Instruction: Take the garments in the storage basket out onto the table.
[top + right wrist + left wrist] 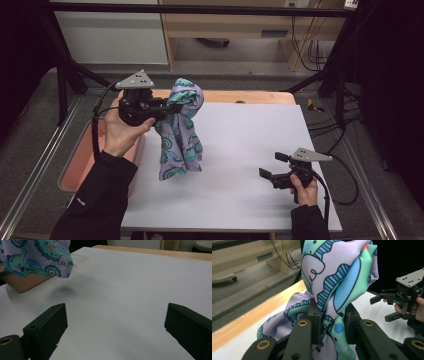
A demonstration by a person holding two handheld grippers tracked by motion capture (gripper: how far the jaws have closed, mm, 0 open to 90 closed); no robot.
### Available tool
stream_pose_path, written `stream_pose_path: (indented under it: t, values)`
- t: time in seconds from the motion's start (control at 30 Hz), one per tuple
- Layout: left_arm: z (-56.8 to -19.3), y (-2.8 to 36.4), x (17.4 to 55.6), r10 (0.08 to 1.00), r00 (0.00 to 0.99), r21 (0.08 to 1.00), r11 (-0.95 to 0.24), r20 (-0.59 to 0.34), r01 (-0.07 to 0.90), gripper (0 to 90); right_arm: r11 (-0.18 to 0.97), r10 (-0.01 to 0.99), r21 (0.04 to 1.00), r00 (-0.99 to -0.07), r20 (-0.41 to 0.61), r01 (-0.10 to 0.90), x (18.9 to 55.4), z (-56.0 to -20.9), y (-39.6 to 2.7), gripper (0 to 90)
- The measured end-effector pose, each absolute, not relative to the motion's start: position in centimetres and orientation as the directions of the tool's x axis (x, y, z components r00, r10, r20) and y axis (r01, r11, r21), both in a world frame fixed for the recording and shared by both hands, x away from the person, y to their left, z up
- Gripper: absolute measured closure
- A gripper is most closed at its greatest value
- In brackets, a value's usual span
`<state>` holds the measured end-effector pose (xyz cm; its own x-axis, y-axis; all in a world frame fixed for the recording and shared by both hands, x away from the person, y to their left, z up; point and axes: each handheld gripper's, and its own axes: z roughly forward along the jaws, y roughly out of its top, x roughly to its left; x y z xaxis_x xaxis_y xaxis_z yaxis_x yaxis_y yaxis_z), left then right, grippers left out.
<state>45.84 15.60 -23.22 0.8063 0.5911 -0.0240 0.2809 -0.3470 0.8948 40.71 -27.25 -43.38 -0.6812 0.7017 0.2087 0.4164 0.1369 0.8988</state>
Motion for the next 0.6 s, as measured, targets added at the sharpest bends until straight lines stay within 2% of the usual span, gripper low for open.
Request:
stream_pose_path:
  t: [0.6]
  values:
    - [-27.3,10.8,48.0,0.581,0.812,0.876,-0.361,-0.056,0.319,72.4,0.136,0.702,0.898,-0.680,0.211,0.419,40.7,-43.4,-27.3,5.0]
